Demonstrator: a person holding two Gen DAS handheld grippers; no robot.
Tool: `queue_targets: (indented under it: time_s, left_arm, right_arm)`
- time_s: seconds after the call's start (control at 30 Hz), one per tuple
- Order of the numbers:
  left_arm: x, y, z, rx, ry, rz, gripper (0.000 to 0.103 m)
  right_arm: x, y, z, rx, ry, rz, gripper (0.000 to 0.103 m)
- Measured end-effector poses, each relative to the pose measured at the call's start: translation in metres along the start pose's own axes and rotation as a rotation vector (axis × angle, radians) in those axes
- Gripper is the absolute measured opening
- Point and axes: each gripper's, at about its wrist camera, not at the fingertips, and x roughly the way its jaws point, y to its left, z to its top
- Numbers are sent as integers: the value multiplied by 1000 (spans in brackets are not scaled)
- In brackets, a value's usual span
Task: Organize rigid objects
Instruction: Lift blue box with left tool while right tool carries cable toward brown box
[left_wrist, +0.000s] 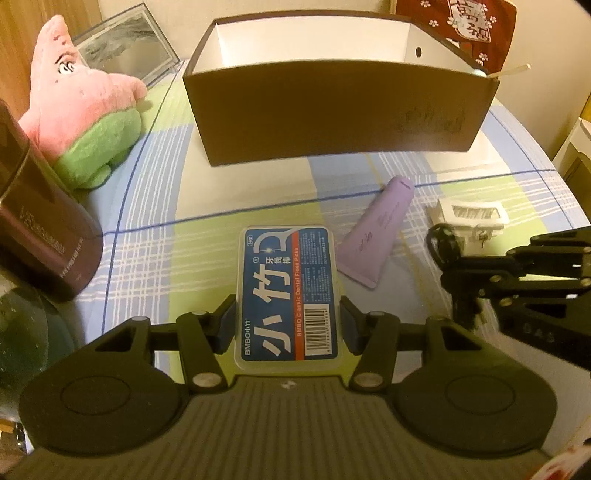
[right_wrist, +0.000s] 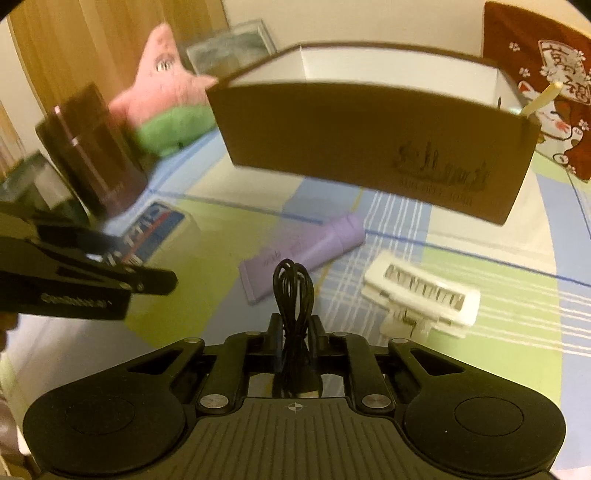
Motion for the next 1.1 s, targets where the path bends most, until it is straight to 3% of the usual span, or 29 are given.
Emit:
queue_targets:
  time_s: [0.6, 1.1]
  left_arm:
    - [-22, 2, 53, 49, -121, 0, 53]
    - [-31, -4, 146, 88, -256, -24, 53]
  right_arm:
    - [-45, -12, 52, 74, -195, 36, 12]
    - [-70, -50, 140, 108, -349, 34, 12]
